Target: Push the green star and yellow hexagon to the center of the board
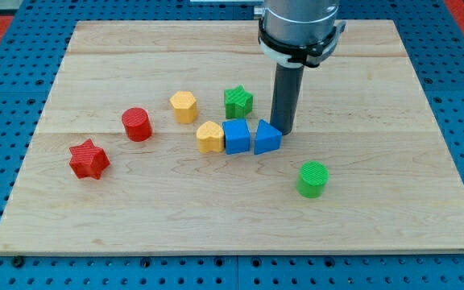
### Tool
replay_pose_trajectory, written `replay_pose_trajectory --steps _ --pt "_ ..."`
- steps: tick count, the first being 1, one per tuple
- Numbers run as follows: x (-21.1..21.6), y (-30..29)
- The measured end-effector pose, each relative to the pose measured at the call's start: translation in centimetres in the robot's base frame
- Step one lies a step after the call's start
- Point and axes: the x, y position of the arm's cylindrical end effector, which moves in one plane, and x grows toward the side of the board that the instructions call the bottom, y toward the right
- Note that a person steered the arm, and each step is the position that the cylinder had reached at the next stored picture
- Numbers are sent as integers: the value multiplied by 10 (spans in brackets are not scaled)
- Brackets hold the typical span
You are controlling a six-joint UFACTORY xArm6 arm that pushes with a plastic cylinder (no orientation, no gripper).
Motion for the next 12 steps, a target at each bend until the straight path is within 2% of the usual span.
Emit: replay_pose_trajectory --steps 1,2,3,4,5,6,7,9,10,11,12 --pt "-27 16" --pt "-35 -20" --pt "-60 -29" --pt "-109 -40" --pt "-120 -101" --pt "-90 -174" --pt "-52 -193" --pt "-54 -161" --pt "-47 -163" --pt "-21 -172" --pt "-21 -177"
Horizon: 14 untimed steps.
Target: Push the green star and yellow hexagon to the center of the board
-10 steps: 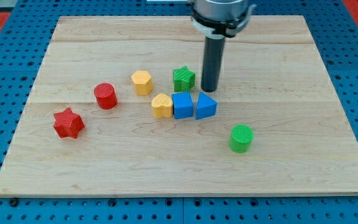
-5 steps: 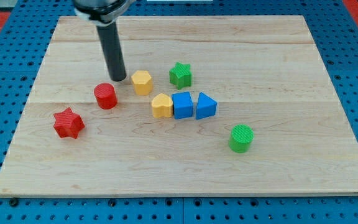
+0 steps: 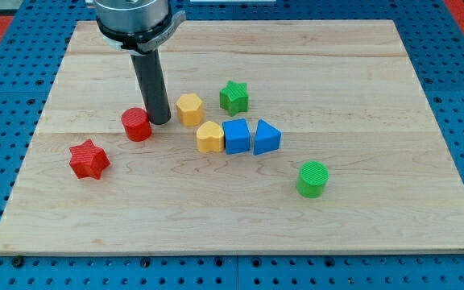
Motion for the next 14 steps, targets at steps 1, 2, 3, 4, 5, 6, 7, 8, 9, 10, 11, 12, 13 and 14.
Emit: replay_pose_trajectory --steps 1,2,3,4,5,6,7,8,9,10,11,12,13,14 --pt "9 7" --pt "9 17" --pt "9 35" --pt "2 44" --pt "-21 35" --pt "-45 26" --pt "-80 50" --pt "-73 74" --pt "-53 113" --pt "-46 112" --pt "-74 110" --pt "-99 107" --pt "-101 23" --pt "-56 -52"
